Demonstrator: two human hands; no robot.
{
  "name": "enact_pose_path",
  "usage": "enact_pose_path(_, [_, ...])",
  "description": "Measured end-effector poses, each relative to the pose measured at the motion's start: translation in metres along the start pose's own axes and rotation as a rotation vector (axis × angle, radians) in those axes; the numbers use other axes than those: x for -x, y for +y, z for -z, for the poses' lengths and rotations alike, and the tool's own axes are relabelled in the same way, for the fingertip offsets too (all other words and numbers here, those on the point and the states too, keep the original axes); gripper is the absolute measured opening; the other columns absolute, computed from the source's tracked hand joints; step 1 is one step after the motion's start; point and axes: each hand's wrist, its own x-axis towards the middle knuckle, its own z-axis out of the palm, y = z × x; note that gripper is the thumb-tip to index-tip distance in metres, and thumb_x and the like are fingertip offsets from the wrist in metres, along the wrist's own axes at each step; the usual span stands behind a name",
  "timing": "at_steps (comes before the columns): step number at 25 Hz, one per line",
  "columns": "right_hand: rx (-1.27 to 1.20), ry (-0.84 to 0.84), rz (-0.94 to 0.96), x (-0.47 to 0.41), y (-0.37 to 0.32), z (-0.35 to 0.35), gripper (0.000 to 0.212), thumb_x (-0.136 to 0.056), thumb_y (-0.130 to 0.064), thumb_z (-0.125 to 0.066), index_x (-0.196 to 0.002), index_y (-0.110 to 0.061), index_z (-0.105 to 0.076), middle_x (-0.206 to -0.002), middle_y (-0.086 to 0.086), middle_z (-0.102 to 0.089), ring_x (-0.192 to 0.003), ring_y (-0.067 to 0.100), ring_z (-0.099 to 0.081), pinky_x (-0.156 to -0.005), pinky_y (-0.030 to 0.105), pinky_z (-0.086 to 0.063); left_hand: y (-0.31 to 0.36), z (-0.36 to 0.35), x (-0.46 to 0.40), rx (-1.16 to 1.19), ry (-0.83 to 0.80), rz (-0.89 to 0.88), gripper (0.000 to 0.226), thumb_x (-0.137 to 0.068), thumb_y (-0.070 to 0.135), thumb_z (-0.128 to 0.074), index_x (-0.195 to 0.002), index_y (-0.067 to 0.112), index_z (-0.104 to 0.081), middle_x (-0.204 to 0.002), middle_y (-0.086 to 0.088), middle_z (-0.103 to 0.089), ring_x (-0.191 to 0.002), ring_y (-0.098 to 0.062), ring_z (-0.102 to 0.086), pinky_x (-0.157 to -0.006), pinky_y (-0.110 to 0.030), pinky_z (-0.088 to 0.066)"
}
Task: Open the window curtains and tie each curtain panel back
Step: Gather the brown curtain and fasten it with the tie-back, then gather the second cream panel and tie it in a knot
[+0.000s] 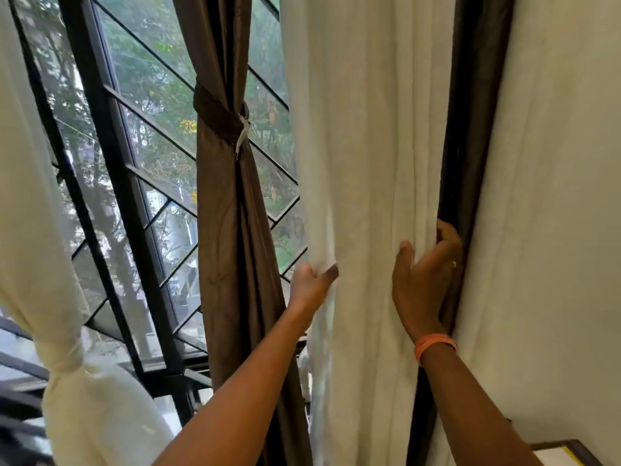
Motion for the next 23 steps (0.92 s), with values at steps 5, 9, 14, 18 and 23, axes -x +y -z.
enact_pose_path(5, [0.164, 0.044, 0.107, -0.005, 0.01, 0.006, 0.056, -0.084, -0.004, -0.059, -0.132, -0.018, -0.034, -0.132, 0.015, -0.044, -0.117, 0.026, -0.048, -0.1, 0.046, -0.043, -0.034, 0.018, 0.061, -0.082, 0.158, -0.143, 0.033, -0.087, 0.029, -0.071, -0.116, 0.021, -0.06, -0.103, 0.013, -0.069, -0.092, 0.003, -0.066, -0.078, -0.017, -0.054])
enact_pose_path(9, [0.417, -0.053, 0.4, 0.046, -0.01, 0.005, 0.03, -0.089, -0.014, -0.057, -0.118, -0.021, -0.06, -0.124, 0.003, -0.032, -0.109, 0.024, -0.041, -0.09, 0.055, -0.038, -0.049, 0.045, 0.112, -0.007, 0.031, -0.031, 0.036, -0.09, 0.037, -0.065, -0.118, 0.015, -0.064, -0.095, 0.009, -0.072, -0.08, -0.003, -0.069, -0.071, -0.018, -0.055])
enact_pose_path(14, [0.377, -0.32, 0.329, 0.085, -0.055, -0.005, 0.068, -0.093, -0.068, -0.033, -0.129, -0.016, -0.06, -0.141, 0.008, -0.039, -0.124, 0.028, -0.04, -0.096, 0.054, -0.037, -0.029, 0.098, 0.139, 0.044, -0.173, 0.202, 0.049, -0.095, 0.055, -0.043, -0.09, 0.012, -0.065, -0.05, 0.003, -0.044, -0.042, -0.007, -0.037, -0.045, -0.02, -0.031])
enact_pose_path(18, [0.484, -0.287, 0.305, 0.118, -0.103, -0.01, 0.047, -0.088, -0.061, -0.057, -0.092, -0.016, -0.072, -0.135, 0.008, -0.047, -0.123, 0.028, -0.039, -0.09, 0.04, -0.022, -0.025, 0.153, 0.167, 0.18, -0.197, 0.293, 0.037, -0.1, 0.046, -0.041, -0.105, 0.013, -0.056, -0.06, 0.0, -0.044, -0.04, -0.009, -0.031, -0.047, -0.024, -0.02])
enact_pose_path(23, [0.611, -0.392, 0.092, 0.151, -0.15, -0.002, 0.039, -0.091, -0.042, -0.062, -0.065, -0.013, -0.06, -0.1, 0.002, -0.055, -0.097, 0.026, -0.047, -0.078, 0.037, -0.02, -0.021, 0.238, 0.201, 0.019, -0.238, 0.1, 0.03, -0.096, 0.032, -0.058, -0.103, 0.003, -0.055, -0.073, 0.0, -0.059, -0.042, -0.007, -0.044, -0.04, -0.018, -0.036])
